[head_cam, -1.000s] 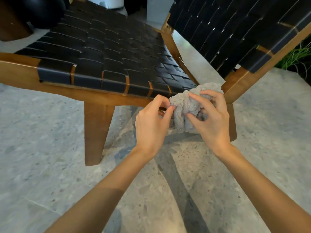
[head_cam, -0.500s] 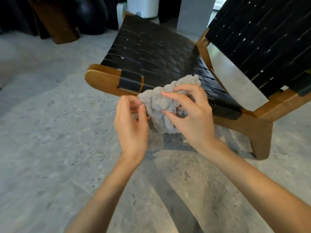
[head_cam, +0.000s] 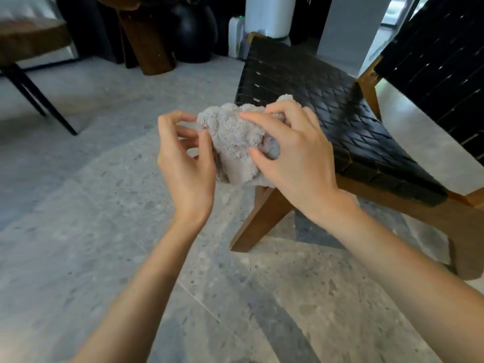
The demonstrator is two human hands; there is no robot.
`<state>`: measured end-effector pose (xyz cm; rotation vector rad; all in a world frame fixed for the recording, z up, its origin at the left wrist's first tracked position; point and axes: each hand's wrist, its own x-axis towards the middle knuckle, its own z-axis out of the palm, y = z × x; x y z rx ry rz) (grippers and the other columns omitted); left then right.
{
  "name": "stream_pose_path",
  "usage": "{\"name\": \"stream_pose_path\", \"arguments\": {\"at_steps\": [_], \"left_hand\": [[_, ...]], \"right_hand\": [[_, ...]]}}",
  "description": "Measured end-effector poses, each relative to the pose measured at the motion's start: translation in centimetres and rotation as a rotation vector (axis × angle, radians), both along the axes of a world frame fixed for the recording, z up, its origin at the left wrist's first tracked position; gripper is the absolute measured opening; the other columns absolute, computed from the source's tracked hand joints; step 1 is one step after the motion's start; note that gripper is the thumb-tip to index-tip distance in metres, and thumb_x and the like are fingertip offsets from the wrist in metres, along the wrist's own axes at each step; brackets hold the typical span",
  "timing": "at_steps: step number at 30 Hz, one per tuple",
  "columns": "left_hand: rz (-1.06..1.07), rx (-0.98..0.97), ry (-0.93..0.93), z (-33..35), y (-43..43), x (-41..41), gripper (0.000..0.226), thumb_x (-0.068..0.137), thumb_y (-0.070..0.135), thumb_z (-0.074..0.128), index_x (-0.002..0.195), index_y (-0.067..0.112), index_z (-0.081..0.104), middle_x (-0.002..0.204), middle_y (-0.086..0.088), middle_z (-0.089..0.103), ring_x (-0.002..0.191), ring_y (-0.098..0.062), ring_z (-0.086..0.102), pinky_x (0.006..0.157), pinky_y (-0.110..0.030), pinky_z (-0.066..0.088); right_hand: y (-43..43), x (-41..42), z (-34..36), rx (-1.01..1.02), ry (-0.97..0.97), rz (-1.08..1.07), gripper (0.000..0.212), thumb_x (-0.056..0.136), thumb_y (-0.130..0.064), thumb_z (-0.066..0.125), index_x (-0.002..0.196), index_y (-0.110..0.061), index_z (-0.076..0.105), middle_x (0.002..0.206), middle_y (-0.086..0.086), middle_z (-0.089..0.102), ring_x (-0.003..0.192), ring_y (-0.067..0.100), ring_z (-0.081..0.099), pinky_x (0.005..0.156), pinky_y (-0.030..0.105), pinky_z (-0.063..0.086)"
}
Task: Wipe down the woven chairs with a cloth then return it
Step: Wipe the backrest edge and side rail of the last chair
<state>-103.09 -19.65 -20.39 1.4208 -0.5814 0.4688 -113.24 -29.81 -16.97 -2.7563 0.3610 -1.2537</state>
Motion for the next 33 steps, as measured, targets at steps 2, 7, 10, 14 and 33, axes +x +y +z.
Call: {"name": "stream_pose_path", "arguments": {"at_steps": [2,7,10,14,33], "left_hand": [[-0.050,0.033,-0.028,-0.8,-0.1,-1.3,0.018,0.090,0.007,0.056,0.098,0.021,0.050,0.083,0.013,0.053,0.075,-0.004,0.056,0.058,-0.019,0.047],[-0.213,0.162,-0.038,-2.8,-2.1,-4.0,0.013,0.090,0.006,0.060,0.094,0.018,0.058,0.094,0.004,0.061,0.082,-0.003,0.056,0.067,-0.020,0.052],[-0.269,0.209,-0.063,-3.7,-3.4,-4.9,0.012,0.089,0.006,0.060,0.094,0.016,0.060,0.095,0.005,0.061,0.085,-0.004,0.057,0.071,-0.022,0.053],[-0.263,0.196,0.005,-5.3,-4.1,-5.6,0.015,0.088,0.003,0.059,0.093,0.016,0.061,0.095,0.005,0.062,0.087,-0.006,0.059,0.071,-0.020,0.053],[-0.461,0.363,0.052,-9.0,-4.5,-5.6,0.058,0.089,0.026,0.065,0.142,0.015,0.043,0.131,0.007,0.058,0.118,0.001,0.054,0.100,-0.030,0.047]], "right_hand": [[-0.4,-1.3,-0.9,-0.072,-0.011,-0.096,0.036,0.082,-0.025,0.068,0.118,-0.028,0.064,0.112,0.001,0.056,0.102,0.022,0.052,0.062,0.020,0.038],[-2.2,-5.4,-4.7,-0.071,-0.033,-0.234,0.030,0.079,-0.016,0.072,0.108,-0.021,0.068,0.098,0.004,0.057,0.085,0.020,0.055,0.062,0.019,0.036],[-3.0,-7.2,-6.7,0.058,-0.088,-0.254,0.032,0.077,-0.015,0.078,0.108,-0.019,0.070,0.091,0.002,0.057,0.076,0.007,0.050,0.064,0.010,0.032],[-2.3,-7.8,-9.4,0.267,-0.201,-0.185,0.034,0.078,-0.016,0.076,0.111,-0.018,0.069,0.101,-0.002,0.058,0.085,0.003,0.055,0.071,0.011,0.049],[-0.3,-4.2,-13.6,0.947,-0.414,-0.143,0.047,0.094,-0.015,0.060,0.139,-0.011,0.048,0.128,-0.001,0.061,0.117,0.007,0.057,0.099,0.032,0.048]]}}
